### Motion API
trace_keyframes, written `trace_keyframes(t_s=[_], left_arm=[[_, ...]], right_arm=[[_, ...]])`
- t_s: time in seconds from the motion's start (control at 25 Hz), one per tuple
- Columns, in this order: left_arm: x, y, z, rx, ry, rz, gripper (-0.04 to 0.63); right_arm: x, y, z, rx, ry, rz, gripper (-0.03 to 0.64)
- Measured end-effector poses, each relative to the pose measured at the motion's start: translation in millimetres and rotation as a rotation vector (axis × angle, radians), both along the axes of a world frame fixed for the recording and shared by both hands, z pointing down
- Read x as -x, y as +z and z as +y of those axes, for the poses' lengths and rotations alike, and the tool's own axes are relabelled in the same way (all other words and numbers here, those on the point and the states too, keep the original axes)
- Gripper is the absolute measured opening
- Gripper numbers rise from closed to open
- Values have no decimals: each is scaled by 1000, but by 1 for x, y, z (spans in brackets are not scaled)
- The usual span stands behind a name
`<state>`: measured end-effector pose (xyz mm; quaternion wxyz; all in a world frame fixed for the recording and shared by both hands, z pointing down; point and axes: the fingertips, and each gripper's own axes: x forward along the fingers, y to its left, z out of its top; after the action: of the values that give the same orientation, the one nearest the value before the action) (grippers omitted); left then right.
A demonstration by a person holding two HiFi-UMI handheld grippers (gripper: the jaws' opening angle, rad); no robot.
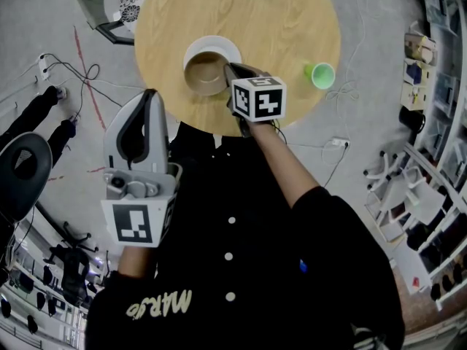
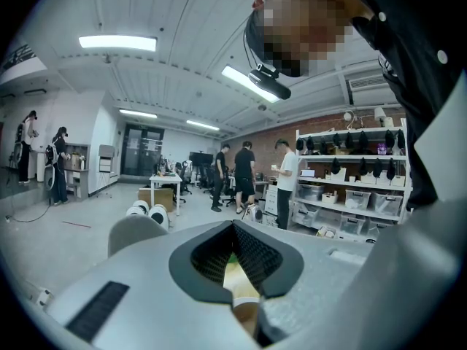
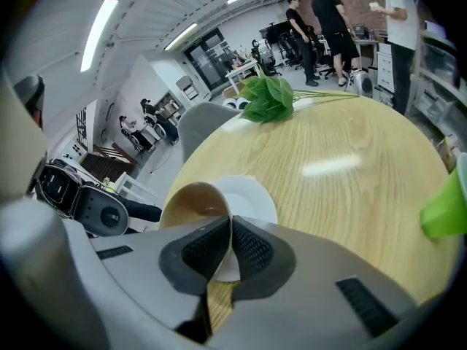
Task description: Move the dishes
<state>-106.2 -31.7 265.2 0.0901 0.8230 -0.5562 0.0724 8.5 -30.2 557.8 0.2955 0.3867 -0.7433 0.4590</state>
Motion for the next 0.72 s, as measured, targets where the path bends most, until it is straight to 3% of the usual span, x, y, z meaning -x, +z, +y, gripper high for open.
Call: trace_keyframes(t_s=[0.48, 0.72], left_arm=[[-2, -2, 2, -15, 15, 0, 3], [-12, -11, 2, -29, 33, -4, 3]], right_arm=[[-7, -27, -4, -31, 40, -27, 9], [-38, -29, -6, -30, 93, -13, 11]])
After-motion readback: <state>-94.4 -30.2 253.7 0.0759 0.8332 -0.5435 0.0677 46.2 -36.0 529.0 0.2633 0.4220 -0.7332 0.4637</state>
